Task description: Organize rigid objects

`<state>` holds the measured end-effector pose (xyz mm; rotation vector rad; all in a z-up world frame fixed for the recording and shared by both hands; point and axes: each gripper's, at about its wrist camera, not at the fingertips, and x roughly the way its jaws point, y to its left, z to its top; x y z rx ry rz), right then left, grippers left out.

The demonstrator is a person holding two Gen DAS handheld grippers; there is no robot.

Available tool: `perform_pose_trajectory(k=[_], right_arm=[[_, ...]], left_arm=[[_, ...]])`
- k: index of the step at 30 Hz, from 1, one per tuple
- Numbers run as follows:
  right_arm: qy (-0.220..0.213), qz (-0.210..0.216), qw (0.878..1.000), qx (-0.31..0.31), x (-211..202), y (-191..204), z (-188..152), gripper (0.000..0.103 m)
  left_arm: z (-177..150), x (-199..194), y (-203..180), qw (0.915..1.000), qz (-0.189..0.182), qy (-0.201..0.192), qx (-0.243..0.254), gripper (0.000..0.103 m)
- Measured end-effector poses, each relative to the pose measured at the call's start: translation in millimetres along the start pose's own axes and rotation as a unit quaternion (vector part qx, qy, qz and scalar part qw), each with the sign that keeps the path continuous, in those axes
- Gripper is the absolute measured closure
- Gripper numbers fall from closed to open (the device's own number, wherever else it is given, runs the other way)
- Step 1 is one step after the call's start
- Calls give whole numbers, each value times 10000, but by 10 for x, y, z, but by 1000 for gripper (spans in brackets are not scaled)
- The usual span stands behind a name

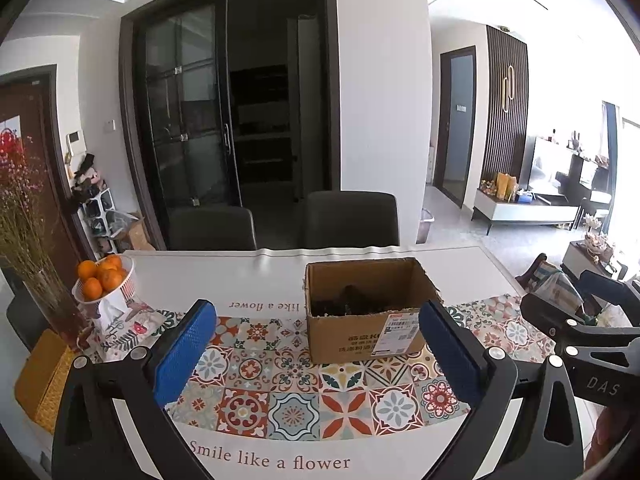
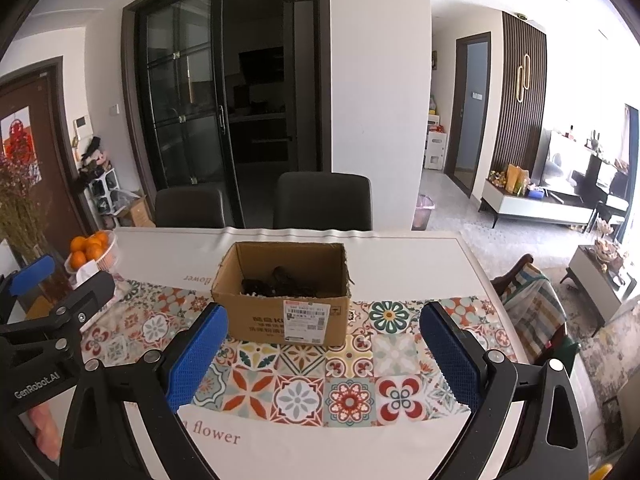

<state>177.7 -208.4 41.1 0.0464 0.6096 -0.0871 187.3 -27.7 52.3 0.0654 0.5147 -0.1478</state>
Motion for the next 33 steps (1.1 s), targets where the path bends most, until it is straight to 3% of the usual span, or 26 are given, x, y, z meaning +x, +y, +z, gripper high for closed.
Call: perform_pose_trajectory(k=[33], right_arm=[[-94, 35, 9999, -1, -113, -16, 18, 6]], left_arm=[[11, -123, -43, 10000, -1, -94, -6, 0]])
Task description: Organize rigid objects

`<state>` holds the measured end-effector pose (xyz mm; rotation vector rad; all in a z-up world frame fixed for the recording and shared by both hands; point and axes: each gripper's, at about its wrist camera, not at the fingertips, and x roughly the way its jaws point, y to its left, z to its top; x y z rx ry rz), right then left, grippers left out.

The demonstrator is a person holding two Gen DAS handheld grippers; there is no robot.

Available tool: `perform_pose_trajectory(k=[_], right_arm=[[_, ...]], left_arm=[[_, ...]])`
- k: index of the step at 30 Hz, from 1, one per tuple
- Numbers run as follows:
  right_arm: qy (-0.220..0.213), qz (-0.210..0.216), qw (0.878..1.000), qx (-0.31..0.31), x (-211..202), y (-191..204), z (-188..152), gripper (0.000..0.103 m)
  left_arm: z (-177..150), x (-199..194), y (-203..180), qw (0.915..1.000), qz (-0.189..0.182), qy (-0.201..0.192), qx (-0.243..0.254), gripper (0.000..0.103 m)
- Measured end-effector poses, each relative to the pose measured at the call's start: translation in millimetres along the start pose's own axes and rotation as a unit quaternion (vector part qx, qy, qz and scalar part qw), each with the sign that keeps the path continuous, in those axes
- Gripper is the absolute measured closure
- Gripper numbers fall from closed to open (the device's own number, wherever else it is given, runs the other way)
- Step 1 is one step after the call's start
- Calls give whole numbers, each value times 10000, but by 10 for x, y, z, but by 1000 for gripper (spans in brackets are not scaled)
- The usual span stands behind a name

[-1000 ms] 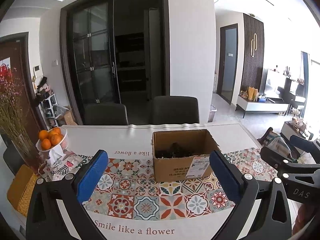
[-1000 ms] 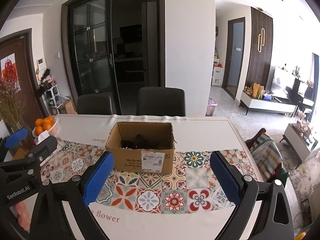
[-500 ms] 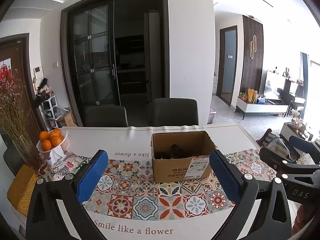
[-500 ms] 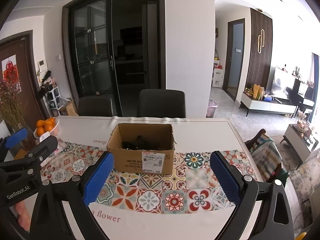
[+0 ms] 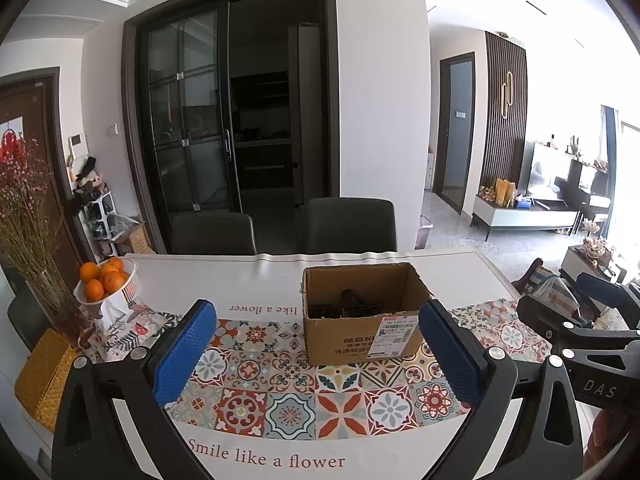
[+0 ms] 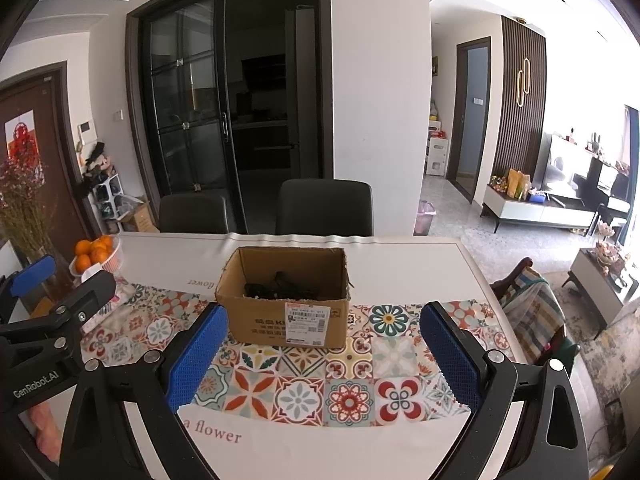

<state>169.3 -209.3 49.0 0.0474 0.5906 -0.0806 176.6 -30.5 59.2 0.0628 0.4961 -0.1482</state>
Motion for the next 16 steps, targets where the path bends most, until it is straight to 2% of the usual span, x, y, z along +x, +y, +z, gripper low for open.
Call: perform_pose_trajectory(k=[16], right_arm=[[-3, 4, 10000, 8, 0, 1, -6, 6]], left_arm=[[-10, -37, -23, 10000, 1, 4, -29, 0]])
